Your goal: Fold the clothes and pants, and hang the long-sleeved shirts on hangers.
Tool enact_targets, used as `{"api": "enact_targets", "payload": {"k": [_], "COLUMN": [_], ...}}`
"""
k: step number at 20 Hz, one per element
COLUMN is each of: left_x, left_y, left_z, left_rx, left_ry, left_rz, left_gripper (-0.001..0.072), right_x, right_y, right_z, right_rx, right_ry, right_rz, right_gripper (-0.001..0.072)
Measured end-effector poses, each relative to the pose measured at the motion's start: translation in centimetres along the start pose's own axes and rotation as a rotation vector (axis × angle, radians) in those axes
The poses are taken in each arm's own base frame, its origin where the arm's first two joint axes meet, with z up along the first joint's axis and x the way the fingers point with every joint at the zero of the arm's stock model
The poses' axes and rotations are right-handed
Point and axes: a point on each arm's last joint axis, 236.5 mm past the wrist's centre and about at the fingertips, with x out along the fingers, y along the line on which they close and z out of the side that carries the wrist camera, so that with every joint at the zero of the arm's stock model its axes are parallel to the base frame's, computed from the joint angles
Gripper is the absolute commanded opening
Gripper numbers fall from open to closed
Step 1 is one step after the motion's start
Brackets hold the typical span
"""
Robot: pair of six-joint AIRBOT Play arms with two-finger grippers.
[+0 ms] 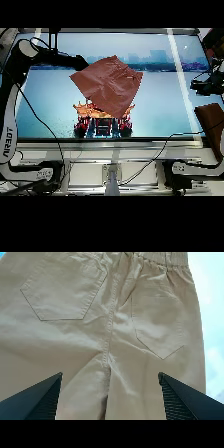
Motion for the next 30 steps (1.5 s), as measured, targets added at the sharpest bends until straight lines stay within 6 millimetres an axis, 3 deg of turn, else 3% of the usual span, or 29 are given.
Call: {"api": "enact_targets", "payload": {"k": [18,22,30], "left_x": [0.0,0.1,0.1], "left_y": [-0.1,-0.4,-0.9], "left_z": [0.0,0.3,0.7], "left_rx": [0.0,-0.015,-0.037], "left_ry": [0.0,-0.013,-0.029], "left_rz": [-0.001,-0.017,-0.039], "left_gripper": [0.0716,0.0717,0.0717], "right_x": [0.0,-0.1,-0.9], "right_y": [0.1,1.5,5.5], "right_z": [0.1,0.9,4.5], "right_rx": [0.001,0.02,0.195], "right_ry": [-0.003,-0.039,-0.167], "right_rz": [0.003,0.063,0.251], "right_gripper": [0.0017,0.0017,0.0018]}}
